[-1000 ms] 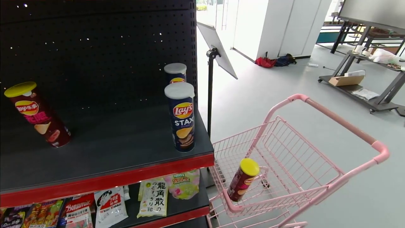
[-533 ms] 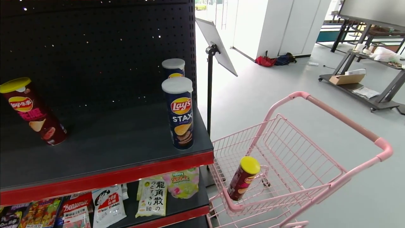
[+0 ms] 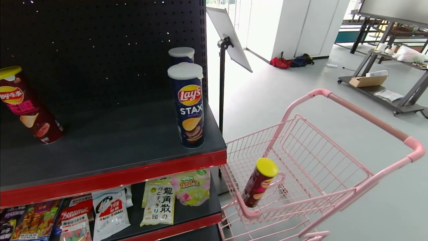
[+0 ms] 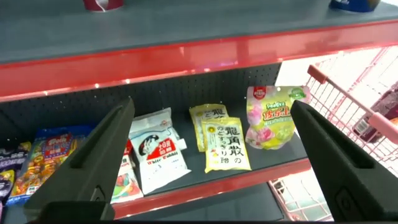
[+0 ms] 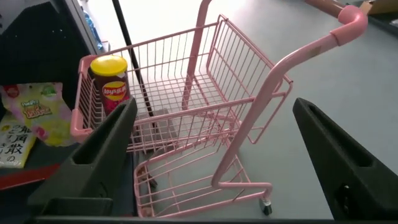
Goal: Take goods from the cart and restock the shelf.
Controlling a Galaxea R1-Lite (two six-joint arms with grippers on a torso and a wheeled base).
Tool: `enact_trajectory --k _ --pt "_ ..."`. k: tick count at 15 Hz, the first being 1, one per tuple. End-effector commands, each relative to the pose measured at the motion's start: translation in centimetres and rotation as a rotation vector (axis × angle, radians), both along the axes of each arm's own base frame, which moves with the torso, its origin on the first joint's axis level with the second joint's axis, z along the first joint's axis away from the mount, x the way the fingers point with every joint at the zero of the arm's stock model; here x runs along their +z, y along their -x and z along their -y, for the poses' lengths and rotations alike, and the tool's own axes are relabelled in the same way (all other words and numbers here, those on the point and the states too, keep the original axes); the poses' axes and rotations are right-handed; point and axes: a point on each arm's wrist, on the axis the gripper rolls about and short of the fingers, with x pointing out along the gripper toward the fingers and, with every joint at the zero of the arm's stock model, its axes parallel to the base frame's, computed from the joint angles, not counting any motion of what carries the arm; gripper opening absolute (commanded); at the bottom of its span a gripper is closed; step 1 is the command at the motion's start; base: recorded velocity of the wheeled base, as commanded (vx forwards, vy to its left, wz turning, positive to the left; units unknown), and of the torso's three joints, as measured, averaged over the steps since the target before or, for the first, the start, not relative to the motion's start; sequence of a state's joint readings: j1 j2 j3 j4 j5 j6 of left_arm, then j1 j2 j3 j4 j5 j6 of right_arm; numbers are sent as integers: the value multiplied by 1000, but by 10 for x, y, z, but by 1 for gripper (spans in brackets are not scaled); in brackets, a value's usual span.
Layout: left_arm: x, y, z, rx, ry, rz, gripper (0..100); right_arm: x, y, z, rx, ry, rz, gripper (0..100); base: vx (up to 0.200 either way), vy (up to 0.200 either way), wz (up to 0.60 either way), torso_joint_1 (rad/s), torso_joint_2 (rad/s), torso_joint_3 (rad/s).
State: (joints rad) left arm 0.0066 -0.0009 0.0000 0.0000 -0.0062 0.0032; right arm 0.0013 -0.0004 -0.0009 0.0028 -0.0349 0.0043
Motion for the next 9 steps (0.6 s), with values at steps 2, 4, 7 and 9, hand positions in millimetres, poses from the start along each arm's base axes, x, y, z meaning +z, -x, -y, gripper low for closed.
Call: enact_trajectory --k 2,4,7,9 --pt "0 0 0 1 0 -1 100 0 0 0 0 0 0 100 0 0 0 -144 398 239" --pt "0 0 0 1 0 -1 100 0 0 0 0 0 -2 100 0 0 0 -159 440 273" --pt "0 0 0 1 0 -1 100 0 0 0 0 3 -2 100 0 0 0 -186 535 339" --pt "0 0 0 1 0 -1 100 0 0 0 0 4 -2 100 0 0 0 -185 547 359"
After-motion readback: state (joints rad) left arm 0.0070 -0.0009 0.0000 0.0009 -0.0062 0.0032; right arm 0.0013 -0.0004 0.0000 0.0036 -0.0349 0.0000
